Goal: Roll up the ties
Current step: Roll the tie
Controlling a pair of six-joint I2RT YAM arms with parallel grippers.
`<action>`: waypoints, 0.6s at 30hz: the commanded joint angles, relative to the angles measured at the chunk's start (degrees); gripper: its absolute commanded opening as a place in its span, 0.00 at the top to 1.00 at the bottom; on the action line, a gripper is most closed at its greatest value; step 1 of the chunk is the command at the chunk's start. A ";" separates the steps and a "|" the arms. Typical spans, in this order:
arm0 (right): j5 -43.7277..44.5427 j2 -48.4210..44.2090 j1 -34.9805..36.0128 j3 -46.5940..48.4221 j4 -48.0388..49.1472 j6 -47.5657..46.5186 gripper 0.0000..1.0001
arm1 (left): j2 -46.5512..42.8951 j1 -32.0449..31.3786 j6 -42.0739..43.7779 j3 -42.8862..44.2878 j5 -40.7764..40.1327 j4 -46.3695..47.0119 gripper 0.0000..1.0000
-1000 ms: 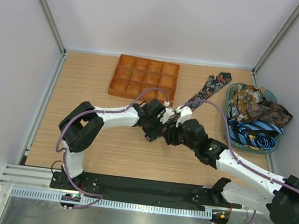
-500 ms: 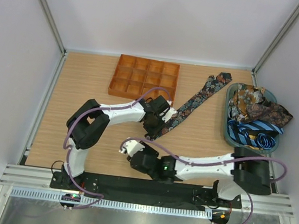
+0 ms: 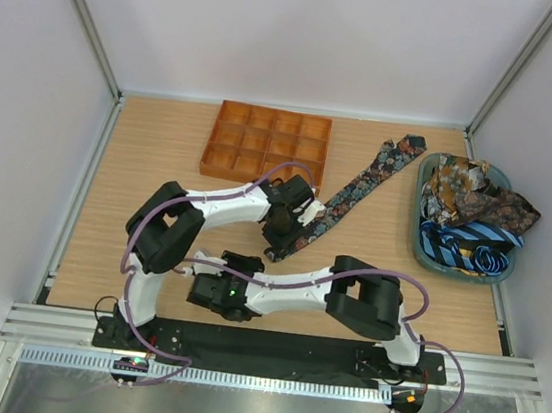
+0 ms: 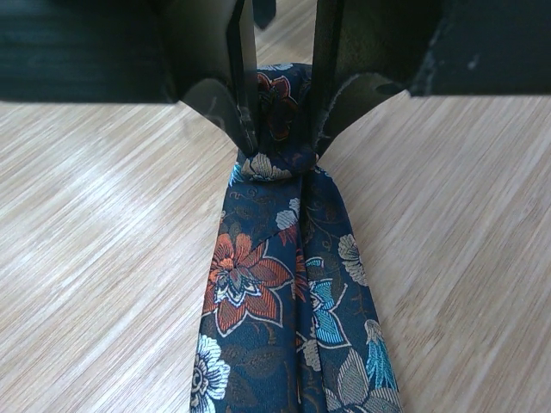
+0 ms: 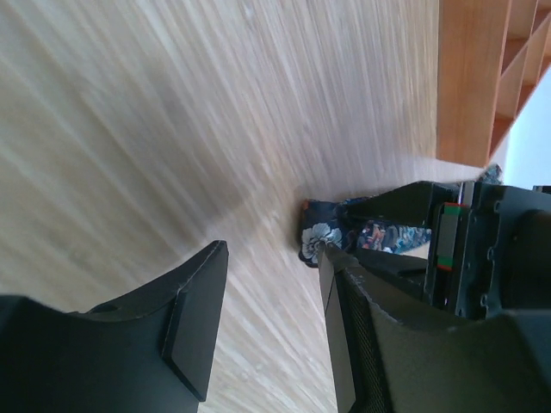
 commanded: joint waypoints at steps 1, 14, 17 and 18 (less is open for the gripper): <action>3.94 3.20 -1.36 5.59 -7.08 -0.70 0.46 | 2.94 0.27 0.52 0.39 1.18 -6.82 0.77; 7.20 9.28 -3.73 7.36 -7.96 -3.34 0.45 | 3.73 0.27 0.34 3.29 1.44 -9.73 0.76; 6.85 9.55 -3.99 7.18 -8.49 -2.72 0.45 | 3.56 0.36 0.34 3.29 1.44 -9.90 0.76; 6.85 9.55 -4.08 7.09 -8.75 -1.85 0.45 | 3.56 0.36 0.34 3.38 1.36 -10.08 0.76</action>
